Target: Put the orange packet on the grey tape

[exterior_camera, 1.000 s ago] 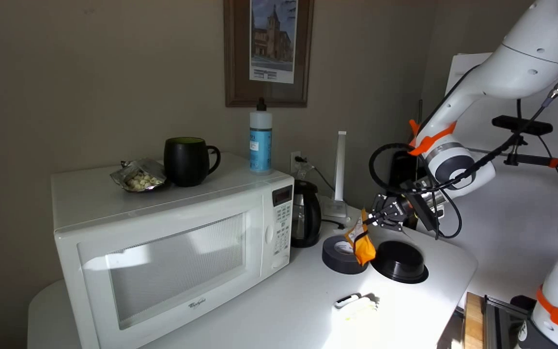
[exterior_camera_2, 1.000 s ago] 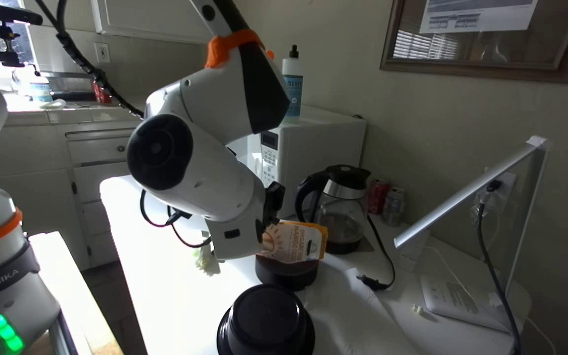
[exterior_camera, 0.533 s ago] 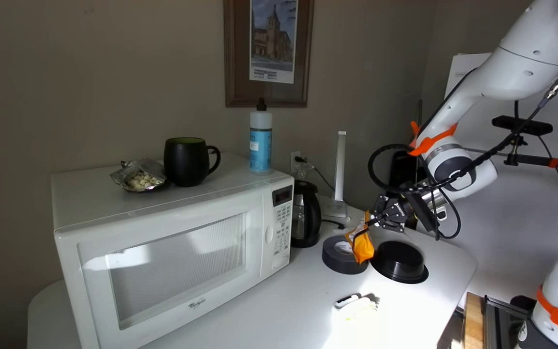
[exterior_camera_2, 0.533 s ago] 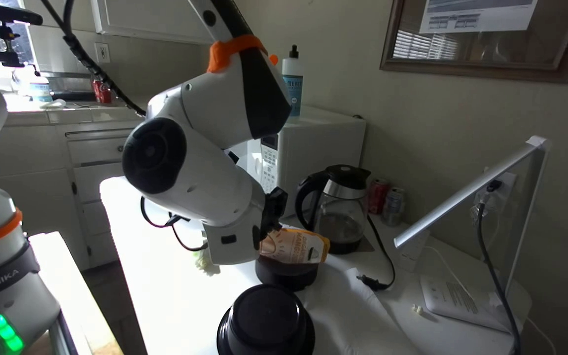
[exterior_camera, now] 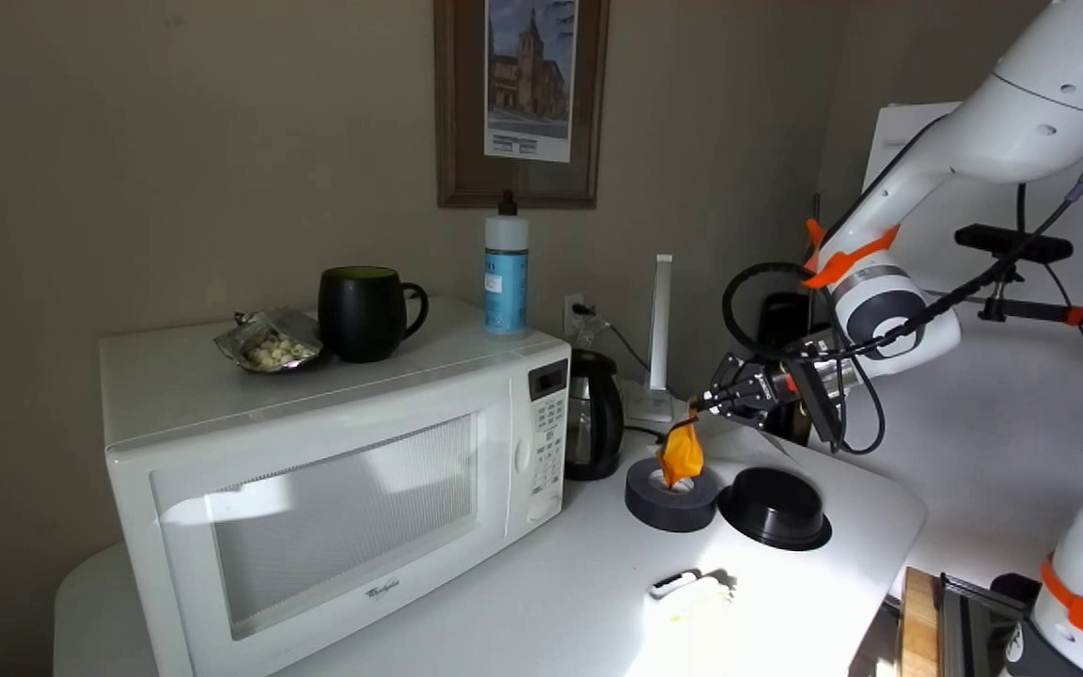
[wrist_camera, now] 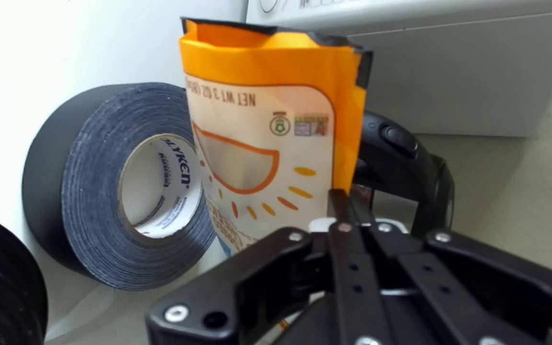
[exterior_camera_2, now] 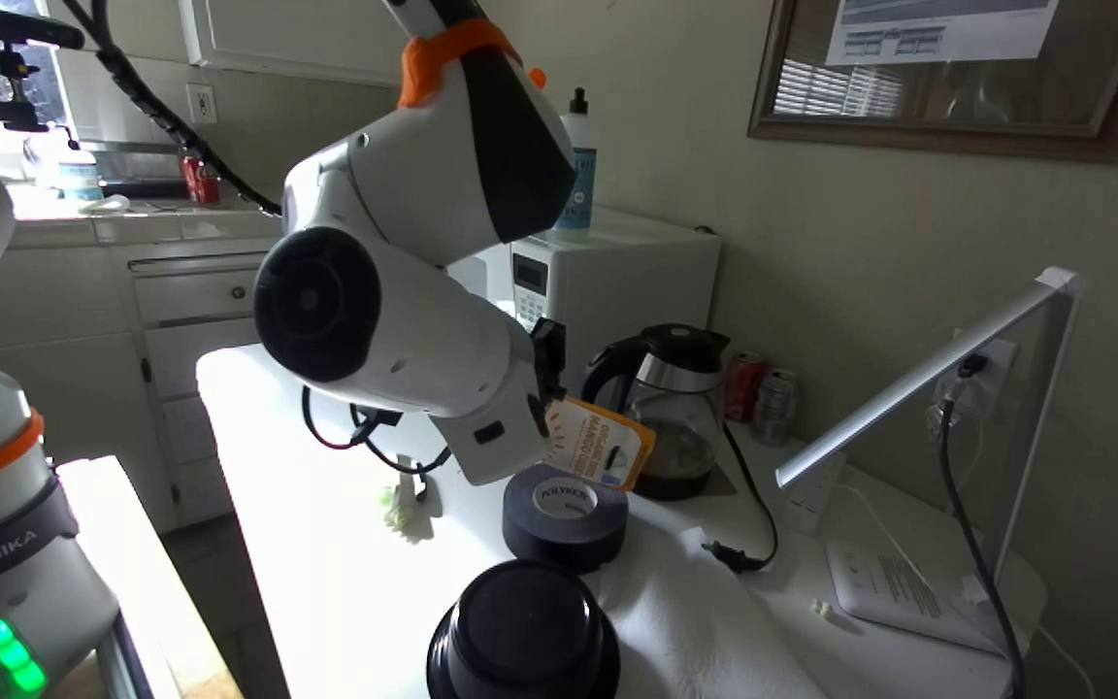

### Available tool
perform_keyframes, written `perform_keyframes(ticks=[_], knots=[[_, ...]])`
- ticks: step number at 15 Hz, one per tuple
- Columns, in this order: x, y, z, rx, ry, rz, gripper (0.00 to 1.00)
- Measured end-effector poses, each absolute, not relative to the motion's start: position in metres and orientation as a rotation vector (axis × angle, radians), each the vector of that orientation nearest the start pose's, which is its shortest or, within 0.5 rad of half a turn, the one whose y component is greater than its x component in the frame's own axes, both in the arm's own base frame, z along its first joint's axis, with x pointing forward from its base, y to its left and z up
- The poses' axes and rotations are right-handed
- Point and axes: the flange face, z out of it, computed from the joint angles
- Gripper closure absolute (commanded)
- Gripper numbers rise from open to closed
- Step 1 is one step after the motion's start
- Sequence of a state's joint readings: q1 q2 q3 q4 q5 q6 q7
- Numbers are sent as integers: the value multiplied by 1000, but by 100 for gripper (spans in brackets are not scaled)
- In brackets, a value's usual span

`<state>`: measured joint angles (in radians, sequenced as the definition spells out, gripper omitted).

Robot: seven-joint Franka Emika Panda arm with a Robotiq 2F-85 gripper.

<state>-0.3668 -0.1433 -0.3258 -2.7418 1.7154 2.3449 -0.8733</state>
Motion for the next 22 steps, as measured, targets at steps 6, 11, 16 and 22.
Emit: perform_keyframes(ticks=[6, 11, 16, 22], knots=[[305, -223, 249, -1751, 1291, -696, 100], [308, -222, 237, -1728, 1321, -743, 100], [318, -207, 213, -1751, 1345, -696, 52], [309, -192, 172, -1760, 1424, -569, 6]])
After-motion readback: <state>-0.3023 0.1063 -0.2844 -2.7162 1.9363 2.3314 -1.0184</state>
